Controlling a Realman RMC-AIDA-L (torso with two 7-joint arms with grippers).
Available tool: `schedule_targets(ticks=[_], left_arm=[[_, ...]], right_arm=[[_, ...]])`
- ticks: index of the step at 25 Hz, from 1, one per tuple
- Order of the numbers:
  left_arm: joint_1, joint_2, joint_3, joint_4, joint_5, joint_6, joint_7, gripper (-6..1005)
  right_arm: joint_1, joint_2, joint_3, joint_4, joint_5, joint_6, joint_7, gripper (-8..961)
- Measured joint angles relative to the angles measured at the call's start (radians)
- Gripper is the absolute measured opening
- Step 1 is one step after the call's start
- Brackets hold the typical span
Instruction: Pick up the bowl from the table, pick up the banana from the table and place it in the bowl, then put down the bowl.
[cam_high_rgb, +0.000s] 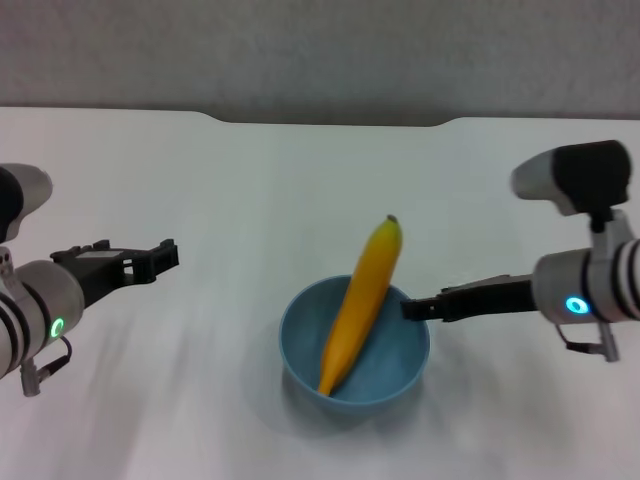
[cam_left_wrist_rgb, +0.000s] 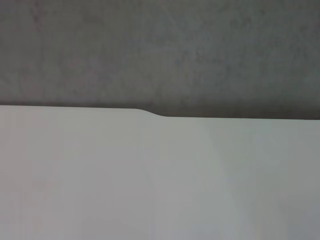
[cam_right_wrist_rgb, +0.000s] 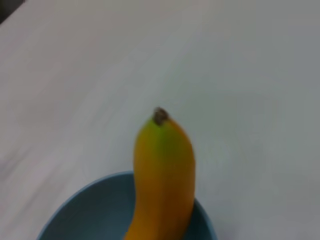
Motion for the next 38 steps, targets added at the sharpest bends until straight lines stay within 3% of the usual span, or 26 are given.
schedule_targets(ticks=[5, 8, 12, 14, 15, 20, 22, 26, 31, 38], left_arm=[[0.013, 0.000, -0.007, 0.006, 0.002, -0.025, 0.000, 828], [0.034, 0.000, -0.007, 0.048, 0.002, -0.130, 0.003, 827], [0.065, -0.001, 0.000, 0.142, 0.001, -0.330, 0.005, 827], [0.072, -0.001, 0.003, 0.169, 0.000, -0.384, 0.004, 826], [0.078, -0.002, 0.009, 0.207, -0.001, -0.455, 0.004, 826], [0.070, -0.003, 0.048, 0.410, 0.003, -0.788, 0.005, 826], [0.054, -0.004, 0.072, 0.523, 0.000, -0.960, 0.003, 825], [0.039, -0.004, 0.102, 0.637, 0.002, -1.160, 0.005, 822], [0.010, -0.004, 0.112, 0.732, 0.005, -1.288, 0.007, 820], [-0.026, -0.005, 0.126, 0.834, -0.006, -1.414, -0.012, 820]], right_arm=[[-0.099, 0.003, 0.032, 0.101, 0.001, 0.003, -0.124, 723], [-0.169, 0.007, 0.022, 0.161, 0.039, -0.070, -0.244, 721], [-0.238, 0.008, -0.011, 0.176, 0.217, -0.202, -0.431, 718], [-0.277, 0.009, -0.014, 0.156, 0.403, -0.246, -0.618, 716], [-0.277, 0.009, -0.014, 0.156, 0.403, -0.246, -0.618, 716], [-0.284, 0.007, -0.004, -0.001, 0.811, -0.181, -1.043, 707], [-0.272, 0.007, 0.004, -0.122, 1.016, -0.117, -1.248, 694], [-0.241, 0.008, 0.000, -0.362, 1.377, 0.043, -1.561, 694], [-0.237, 0.012, -0.004, -0.506, 1.566, 0.183, -1.770, 694], [-0.227, 0.011, -0.004, -0.613, 1.717, 0.230, -1.775, 694]])
